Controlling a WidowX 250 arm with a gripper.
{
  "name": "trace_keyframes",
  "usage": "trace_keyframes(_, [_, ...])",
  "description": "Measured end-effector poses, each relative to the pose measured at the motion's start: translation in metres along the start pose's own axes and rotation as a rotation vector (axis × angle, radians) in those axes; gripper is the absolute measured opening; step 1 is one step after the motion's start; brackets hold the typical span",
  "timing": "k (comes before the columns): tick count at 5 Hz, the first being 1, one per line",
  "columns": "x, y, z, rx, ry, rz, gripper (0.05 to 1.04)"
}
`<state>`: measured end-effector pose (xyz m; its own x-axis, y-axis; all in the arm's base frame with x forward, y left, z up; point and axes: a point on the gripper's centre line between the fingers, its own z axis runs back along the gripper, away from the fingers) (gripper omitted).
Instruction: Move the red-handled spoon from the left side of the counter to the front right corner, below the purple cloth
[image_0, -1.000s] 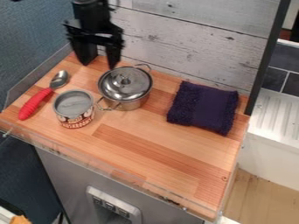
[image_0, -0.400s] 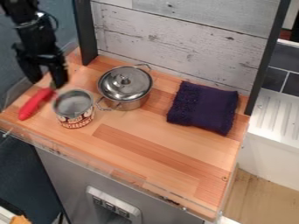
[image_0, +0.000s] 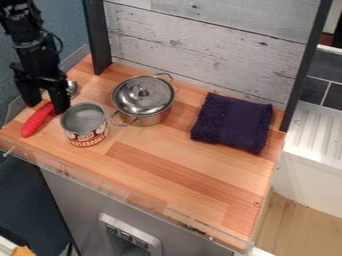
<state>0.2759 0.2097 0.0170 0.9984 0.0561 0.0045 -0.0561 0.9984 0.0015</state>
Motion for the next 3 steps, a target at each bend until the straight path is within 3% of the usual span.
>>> trace_keyframes(1, [-0.001, 0.003, -0.003, 0.036, -0.006, 0.007, 0.998])
trace_keyframes(2, [0.000, 0.000, -0.019, 0.042, 0.026, 0.007, 0.998])
trace_keyframes(3, [-0.001, 0.001, -0.020, 0.047, 0.030, 0.015, 0.998])
